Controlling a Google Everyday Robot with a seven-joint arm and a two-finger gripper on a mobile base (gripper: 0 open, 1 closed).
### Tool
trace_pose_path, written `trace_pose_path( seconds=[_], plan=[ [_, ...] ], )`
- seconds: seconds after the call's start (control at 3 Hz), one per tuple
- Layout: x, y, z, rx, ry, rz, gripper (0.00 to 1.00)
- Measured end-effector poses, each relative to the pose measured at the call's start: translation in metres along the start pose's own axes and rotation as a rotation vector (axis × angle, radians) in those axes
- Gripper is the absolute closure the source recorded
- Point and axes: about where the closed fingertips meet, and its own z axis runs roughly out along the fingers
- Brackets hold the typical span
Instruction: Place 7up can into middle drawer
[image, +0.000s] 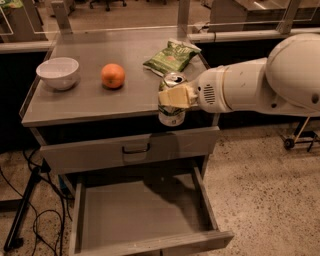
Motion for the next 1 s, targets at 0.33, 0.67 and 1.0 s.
trace_pose_path(
  seconds=[0.33, 0.67, 1.0],
  plan=[
    [0.034, -0.003, 0.008, 0.023, -0.028, 0.059, 1.0],
    [0.062, -0.002, 0.016, 0.03, -0.041, 0.114, 1.0],
    [0.062, -0.002, 0.016, 0.03, -0.041, 0.114, 1.0]
  ],
)
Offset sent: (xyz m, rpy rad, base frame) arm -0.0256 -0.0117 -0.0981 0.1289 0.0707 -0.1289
